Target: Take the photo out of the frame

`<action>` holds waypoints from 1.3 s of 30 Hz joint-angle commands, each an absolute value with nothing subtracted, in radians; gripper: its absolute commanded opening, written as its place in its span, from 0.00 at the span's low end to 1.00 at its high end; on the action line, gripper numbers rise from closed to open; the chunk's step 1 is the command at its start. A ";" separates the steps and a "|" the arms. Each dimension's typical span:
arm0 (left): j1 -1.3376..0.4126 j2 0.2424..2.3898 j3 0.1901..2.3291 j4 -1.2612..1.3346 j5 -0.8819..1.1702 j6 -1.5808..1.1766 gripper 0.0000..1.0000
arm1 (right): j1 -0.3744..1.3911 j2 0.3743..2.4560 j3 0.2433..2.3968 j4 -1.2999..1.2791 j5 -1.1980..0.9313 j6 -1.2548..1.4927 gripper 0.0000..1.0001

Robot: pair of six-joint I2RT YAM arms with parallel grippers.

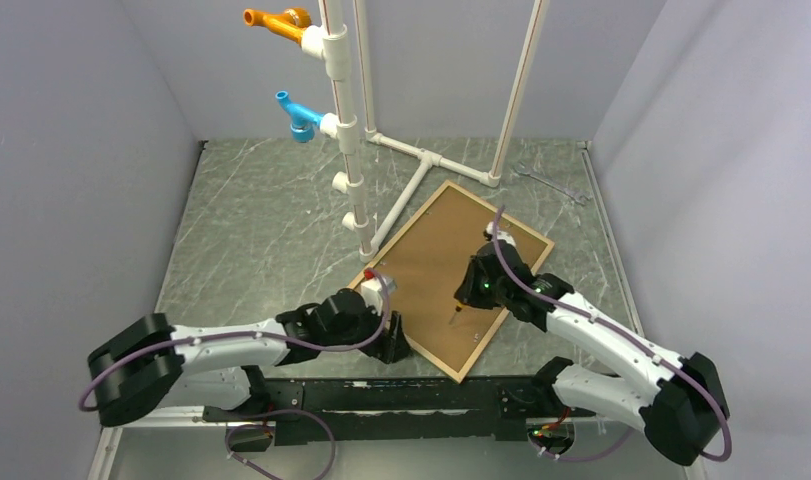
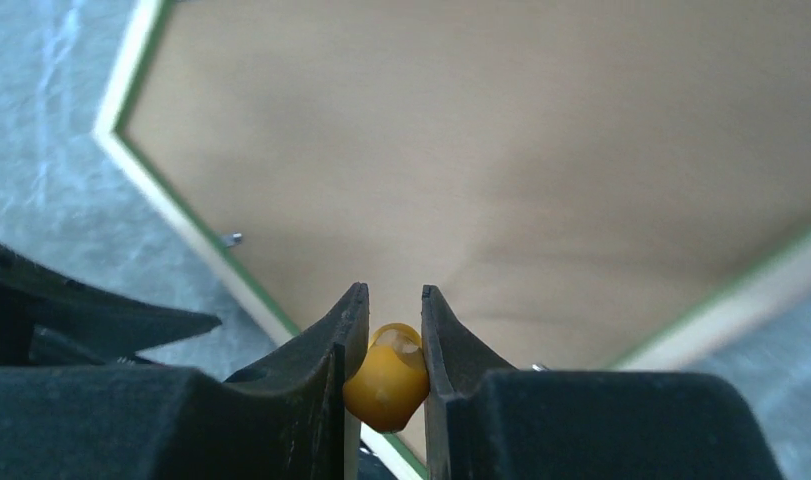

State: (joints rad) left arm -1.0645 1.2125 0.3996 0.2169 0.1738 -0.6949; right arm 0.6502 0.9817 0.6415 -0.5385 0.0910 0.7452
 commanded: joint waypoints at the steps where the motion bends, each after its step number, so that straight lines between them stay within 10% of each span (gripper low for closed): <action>1: -1.005 1.090 0.419 0.078 0.039 -0.679 0.90 | 0.742 1.080 0.705 -0.244 -0.008 0.636 0.00; 21: -0.601 1.070 0.246 0.220 0.284 -0.822 0.49 | 1.114 1.457 0.896 -0.025 0.399 0.486 0.00; 39: -0.601 1.166 0.230 0.315 0.316 -0.869 0.47 | 1.202 1.548 0.908 -0.005 0.486 0.522 0.00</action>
State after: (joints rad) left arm -0.6033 1.1751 0.2264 0.3031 0.3019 -0.8627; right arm 1.1873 1.5265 0.8726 -0.0589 0.4812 0.5011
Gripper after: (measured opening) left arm 0.464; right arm 0.235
